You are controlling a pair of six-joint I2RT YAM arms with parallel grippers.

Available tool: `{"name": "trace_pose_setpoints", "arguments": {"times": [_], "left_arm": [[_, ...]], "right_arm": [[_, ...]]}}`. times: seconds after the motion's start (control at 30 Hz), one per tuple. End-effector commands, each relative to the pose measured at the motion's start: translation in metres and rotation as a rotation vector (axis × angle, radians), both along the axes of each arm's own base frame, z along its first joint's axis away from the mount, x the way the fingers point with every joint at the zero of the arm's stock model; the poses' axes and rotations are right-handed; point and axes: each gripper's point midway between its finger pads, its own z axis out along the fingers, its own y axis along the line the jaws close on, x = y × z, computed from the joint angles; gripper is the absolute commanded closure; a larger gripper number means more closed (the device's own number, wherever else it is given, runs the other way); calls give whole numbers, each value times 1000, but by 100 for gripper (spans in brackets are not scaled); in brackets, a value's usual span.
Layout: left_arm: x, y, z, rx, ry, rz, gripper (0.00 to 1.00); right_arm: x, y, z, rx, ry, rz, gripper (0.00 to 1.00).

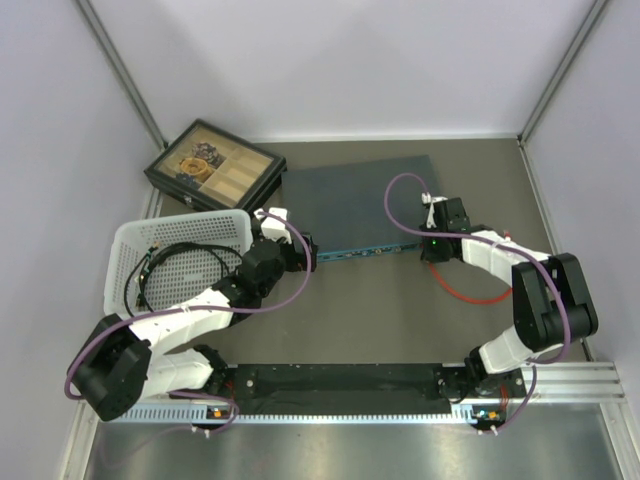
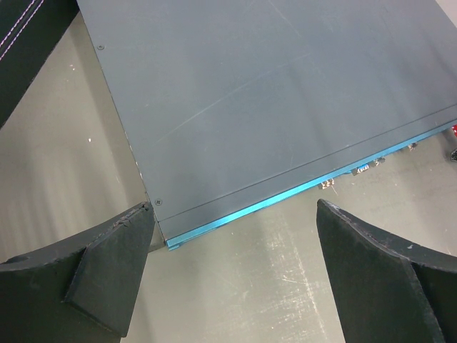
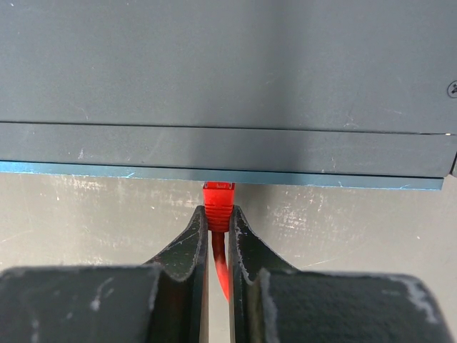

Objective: Insert the plug into the switch port
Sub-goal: Insert the connector into the switch port.

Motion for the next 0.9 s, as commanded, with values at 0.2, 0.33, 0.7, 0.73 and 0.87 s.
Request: {"name": "trace_pose_setpoints", "arguments": {"times": [0.2,0.33,0.7,0.73,0.87], "left_arm": [[2,-3,17,-33,-52,-4,1],[2,-3,16,-34,-50,-7,1],[2,-4,15,-34,-48,-10,1],[2,-4,15,-33,-48,-10,1],[2,-3,17,-34,-51,-9,1]], "right_arm": [[70,12,59,76,-273,-47,100],[77,20,73,121,-310,-44,100],[92,34,85,147,-338,-10,100],[94,34,86,142,-341,-9,100],[101,31,86,115,-358,-15,100]]}}
